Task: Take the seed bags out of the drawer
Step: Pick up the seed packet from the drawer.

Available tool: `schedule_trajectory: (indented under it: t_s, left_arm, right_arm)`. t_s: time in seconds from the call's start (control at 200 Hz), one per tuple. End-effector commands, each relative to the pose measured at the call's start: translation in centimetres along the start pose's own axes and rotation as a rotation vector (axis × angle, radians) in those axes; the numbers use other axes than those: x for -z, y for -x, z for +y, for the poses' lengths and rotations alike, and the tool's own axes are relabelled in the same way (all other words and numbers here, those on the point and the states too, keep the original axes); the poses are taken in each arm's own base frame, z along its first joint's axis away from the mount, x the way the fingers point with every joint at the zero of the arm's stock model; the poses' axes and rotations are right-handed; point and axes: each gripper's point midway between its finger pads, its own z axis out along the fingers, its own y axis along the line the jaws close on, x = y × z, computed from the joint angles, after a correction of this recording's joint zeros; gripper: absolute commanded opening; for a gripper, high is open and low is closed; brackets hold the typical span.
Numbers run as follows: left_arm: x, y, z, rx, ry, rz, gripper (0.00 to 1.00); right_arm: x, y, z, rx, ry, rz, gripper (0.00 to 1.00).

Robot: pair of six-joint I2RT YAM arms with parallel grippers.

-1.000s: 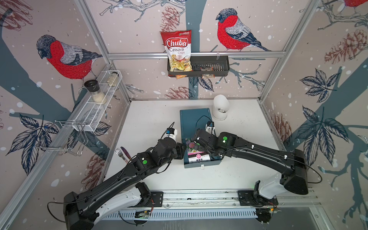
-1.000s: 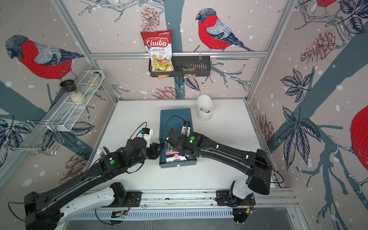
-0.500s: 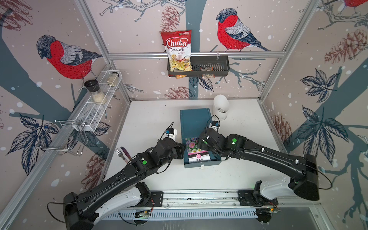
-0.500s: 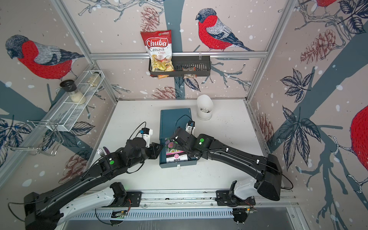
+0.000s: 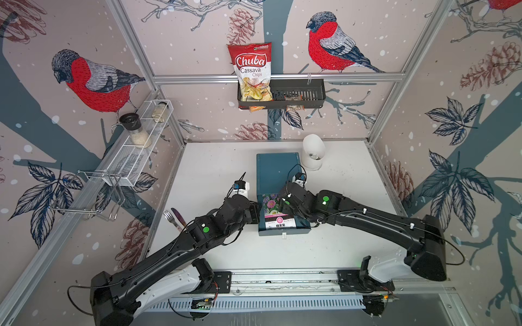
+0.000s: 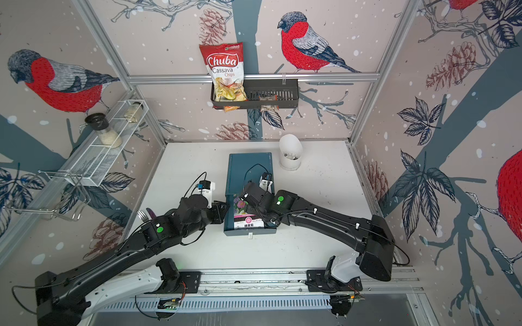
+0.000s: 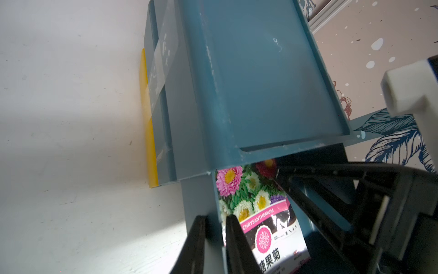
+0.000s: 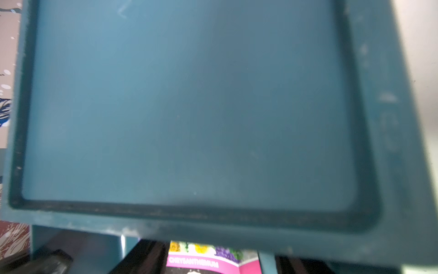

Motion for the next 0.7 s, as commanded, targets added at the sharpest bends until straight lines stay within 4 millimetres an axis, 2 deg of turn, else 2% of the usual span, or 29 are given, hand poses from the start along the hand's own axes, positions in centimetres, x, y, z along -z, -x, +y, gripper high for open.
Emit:
schedule_trajectory:
  t_s: [0.0, 0.135, 0.385, 0.525, 0.635, 0.695]
  left_arm:
    - [-0.1, -1.0, 0.8, -0.021, 0.025, 0.041, 0.24]
    - [0.0, -1.1, 0.9, -0.019, 0.024, 0.036, 0.30]
    - [-0.1, -1.3, 1.0, -0.012, 0.019, 0.037, 0.30]
    - [0.0, -1.3, 0.9, -0.009, 0.015, 0.035, 0.27]
    - [-0.1, -1.3, 1.0, -0.008, 0.015, 0.035, 0.27]
    - [-0.1, -1.4, 1.0, -0.008, 0.016, 0.037, 0.27]
  right_arm:
    - [-0.6, -0.9, 0.5, 0.009, 0.002, 0.038, 0.67]
    - [-0.7, -0.8, 1.0, 0.013, 0.003, 0.039, 0.62]
    - [-0.7, -0.3, 1.9, 0.023, 0.013, 0.033, 0.55]
    - [-0.9, -0.1, 2.4, 0.028, 0.025, 0.033, 0.40]
    - [-1.0, 0.0, 2.7, 0.029, 0.029, 0.032, 0.35]
    - [-1.0, 0.0, 2.9, 0.031, 0.037, 0.033, 0.29]
